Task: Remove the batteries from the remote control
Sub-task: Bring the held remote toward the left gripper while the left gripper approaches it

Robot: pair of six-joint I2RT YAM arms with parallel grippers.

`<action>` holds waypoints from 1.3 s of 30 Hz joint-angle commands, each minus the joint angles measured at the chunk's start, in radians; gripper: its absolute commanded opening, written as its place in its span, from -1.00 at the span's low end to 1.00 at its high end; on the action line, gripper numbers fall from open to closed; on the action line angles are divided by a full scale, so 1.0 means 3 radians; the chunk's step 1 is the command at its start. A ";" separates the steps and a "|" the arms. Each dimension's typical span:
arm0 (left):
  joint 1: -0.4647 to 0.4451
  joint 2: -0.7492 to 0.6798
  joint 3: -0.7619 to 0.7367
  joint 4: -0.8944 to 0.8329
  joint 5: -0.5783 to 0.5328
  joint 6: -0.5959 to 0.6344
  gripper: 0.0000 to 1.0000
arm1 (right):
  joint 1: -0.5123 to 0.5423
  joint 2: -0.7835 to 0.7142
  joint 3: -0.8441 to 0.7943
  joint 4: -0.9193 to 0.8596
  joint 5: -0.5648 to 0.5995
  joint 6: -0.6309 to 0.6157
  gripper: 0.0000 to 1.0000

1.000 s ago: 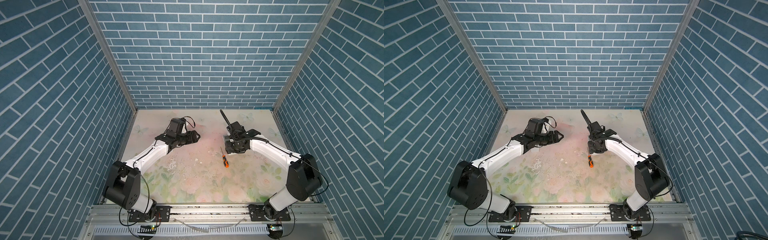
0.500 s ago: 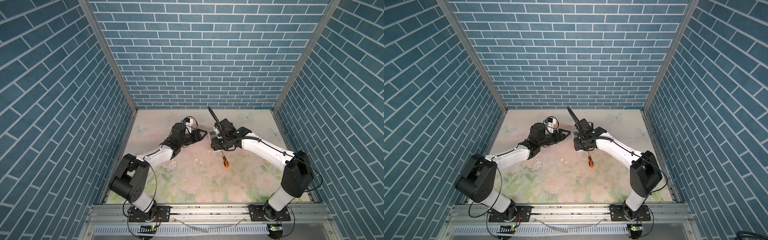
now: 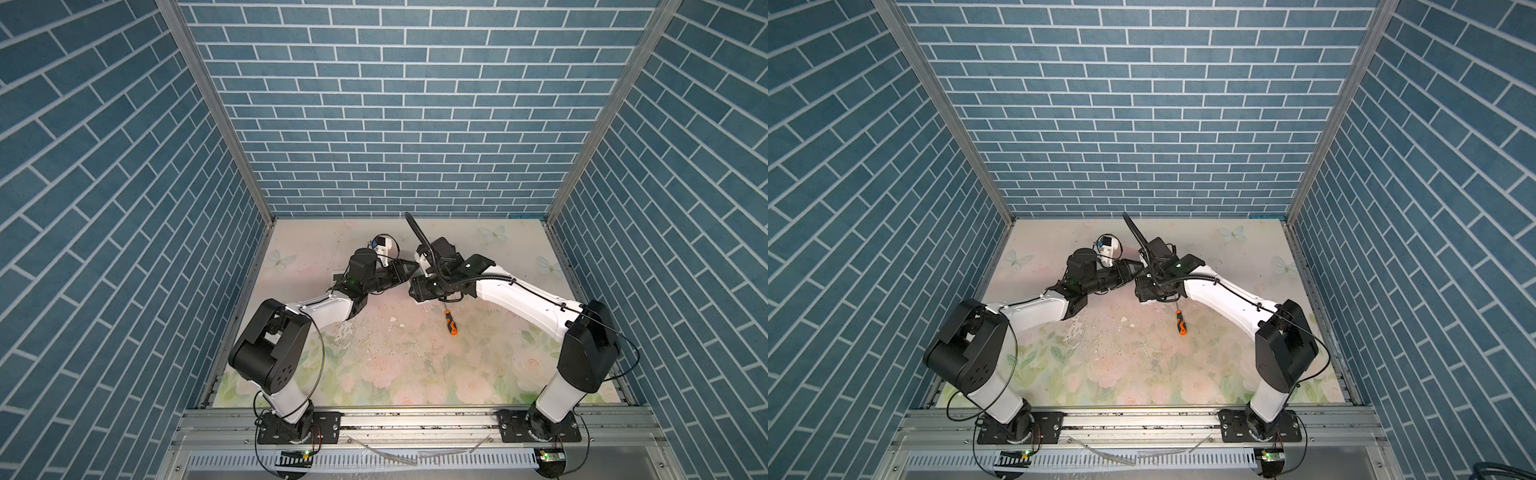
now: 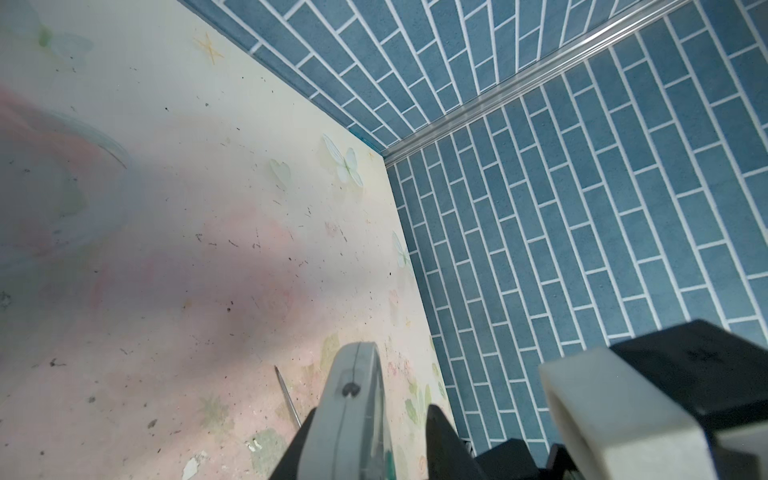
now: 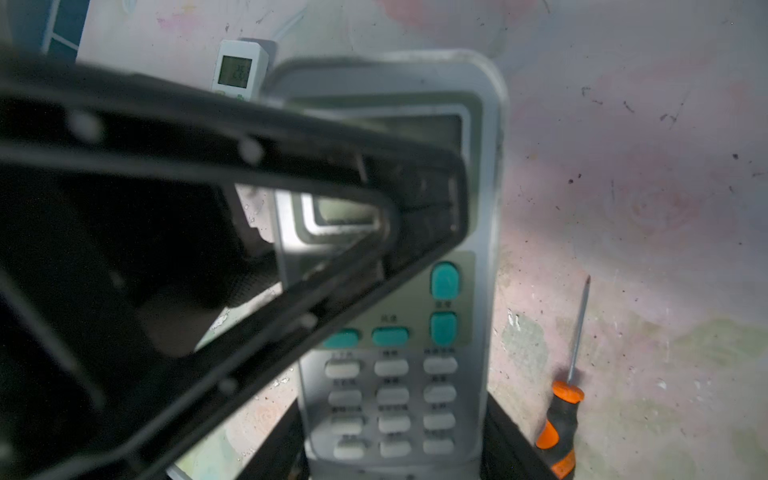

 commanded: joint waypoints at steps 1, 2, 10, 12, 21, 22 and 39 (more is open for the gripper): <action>-0.0017 0.0033 -0.0049 0.0210 0.0019 -0.0005 -0.35 | 0.0031 0.0036 0.0152 0.0038 -0.0053 0.0074 -1.00; -0.0017 0.0032 -0.0054 0.0224 0.0022 -0.0008 -0.42 | 0.0029 0.0035 0.0150 0.0046 -0.0053 0.0075 -1.00; -0.0020 0.0053 -0.0176 0.0443 -0.0059 -0.0094 -0.96 | 0.0040 0.0003 0.0112 0.0089 -0.0062 0.0080 -1.00; -0.0017 0.0064 -0.0221 0.0522 -0.0075 -0.0136 -1.00 | 0.0045 -0.0009 0.0104 0.0106 -0.0064 0.0078 -1.00; -0.0004 0.0054 -0.0240 0.0651 -0.0099 -0.0206 -1.00 | 0.0042 -0.0182 -0.0110 0.0392 -0.0165 0.0073 -0.08; -0.0002 0.0041 -0.0239 0.0655 -0.0099 -0.0206 -1.00 | 0.0042 -0.0211 -0.0138 0.0427 -0.0174 0.0080 0.00; 0.0364 -0.0034 -0.0412 0.1715 0.0158 -0.0901 -1.00 | -0.0134 -0.0721 -0.0746 0.1210 -0.0547 0.0318 0.66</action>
